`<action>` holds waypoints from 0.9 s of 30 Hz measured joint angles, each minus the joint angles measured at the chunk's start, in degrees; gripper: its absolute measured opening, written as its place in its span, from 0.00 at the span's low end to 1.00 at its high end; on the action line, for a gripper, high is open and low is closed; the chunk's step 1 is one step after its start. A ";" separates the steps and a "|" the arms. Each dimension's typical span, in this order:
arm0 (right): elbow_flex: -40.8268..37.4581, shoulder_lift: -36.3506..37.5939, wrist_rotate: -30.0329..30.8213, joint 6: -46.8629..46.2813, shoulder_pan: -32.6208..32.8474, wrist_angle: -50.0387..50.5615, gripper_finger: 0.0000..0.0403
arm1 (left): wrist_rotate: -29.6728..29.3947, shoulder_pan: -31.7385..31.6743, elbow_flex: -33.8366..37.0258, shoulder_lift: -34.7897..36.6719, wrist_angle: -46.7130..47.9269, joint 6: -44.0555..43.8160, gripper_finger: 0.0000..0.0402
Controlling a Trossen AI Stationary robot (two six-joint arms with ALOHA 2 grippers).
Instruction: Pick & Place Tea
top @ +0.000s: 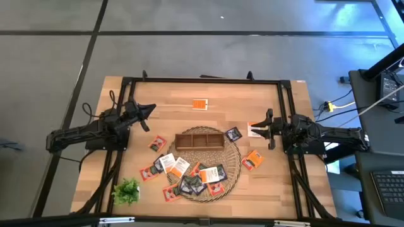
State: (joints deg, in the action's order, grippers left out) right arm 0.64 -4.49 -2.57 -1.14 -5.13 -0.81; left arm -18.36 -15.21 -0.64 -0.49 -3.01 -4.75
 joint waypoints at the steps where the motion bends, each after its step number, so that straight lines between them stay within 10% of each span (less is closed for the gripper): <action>1: -0.01 0.00 0.02 -0.01 -0.02 0.01 0.24 | 0.01 -0.01 0.00 0.02 0.02 0.00 0.03; 27: -0.01 0.00 0.01 0.06 -0.02 -0.01 0.24 | 0.00 0.00 0.01 0.01 0.02 0.00 0.02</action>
State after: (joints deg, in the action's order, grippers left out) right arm 0.62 -4.49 -2.56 -1.08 -5.15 -0.82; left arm -18.35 -15.22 -0.63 -0.49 -2.99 -4.75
